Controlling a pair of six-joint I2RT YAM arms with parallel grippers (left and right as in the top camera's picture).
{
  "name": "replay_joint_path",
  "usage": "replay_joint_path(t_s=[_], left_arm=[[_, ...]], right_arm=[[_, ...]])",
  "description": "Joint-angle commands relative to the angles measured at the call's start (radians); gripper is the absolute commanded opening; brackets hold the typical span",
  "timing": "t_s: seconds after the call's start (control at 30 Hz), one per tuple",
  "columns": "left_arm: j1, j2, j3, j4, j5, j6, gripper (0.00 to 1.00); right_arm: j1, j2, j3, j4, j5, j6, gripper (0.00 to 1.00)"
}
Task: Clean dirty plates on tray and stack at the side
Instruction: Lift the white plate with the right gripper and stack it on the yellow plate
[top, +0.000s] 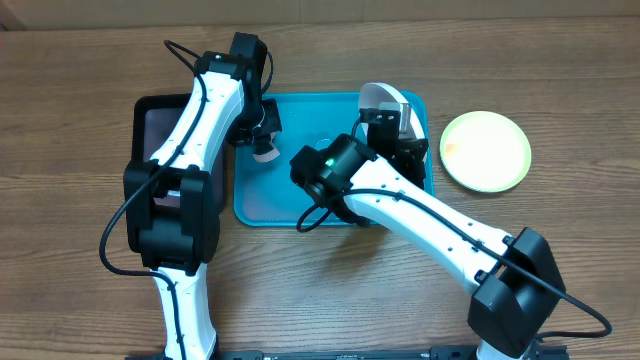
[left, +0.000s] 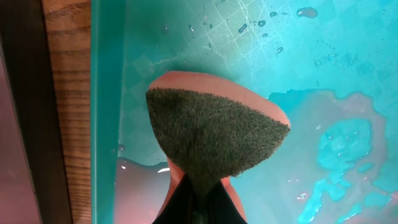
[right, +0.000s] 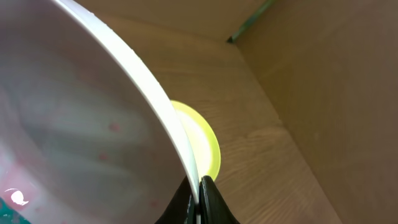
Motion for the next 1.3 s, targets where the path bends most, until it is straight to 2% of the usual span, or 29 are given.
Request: replay_joint_path(t_s=[0.0, 0.4, 0.53, 0.6, 0.77, 0.93, 1.13, 1.27], left_arm=[[-0.006, 0.010, 0.023, 0.003, -0.014, -0.007, 0.04], [-0.006, 0.010, 0.023, 0.004, -0.014, -0.007, 0.04], [-0.007, 0.010, 0.023, 0.003, -0.014, -0.007, 0.04], [-0.008, 0.010, 0.023, 0.003, -0.014, -0.007, 0.04], [-0.016, 0.010, 0.023, 0.004, -0.014, -0.007, 0.04], [-0.023, 0.010, 0.023, 0.003, -0.014, -0.007, 0.04], [-0.041, 0.010, 0.023, 0.011, -0.019, -0.006, 0.04], [-0.051, 0.010, 0.023, 0.014, -0.028, -0.006, 0.04]], right_arm=[[0.022, -0.016, 0.004, 0.000, 0.073, 0.048, 0.04], [0.031, -0.016, 0.004, 0.005, 0.060, 0.050, 0.04], [-0.011, -0.016, 0.004, 0.066, -0.060, 0.039, 0.04], [-0.061, -0.016, 0.004, 0.130, -0.175, -0.055, 0.04], [-0.241, -0.016, 0.004, 0.349, -0.548, -0.451, 0.04], [-0.455, -0.016, 0.004, 0.476, -0.951, -0.706, 0.04], [-0.756, -0.016, 0.003, 0.500, -1.270, -0.797, 0.04], [-0.933, -0.014, 0.000, 0.505, -1.298, -0.802, 0.04]])
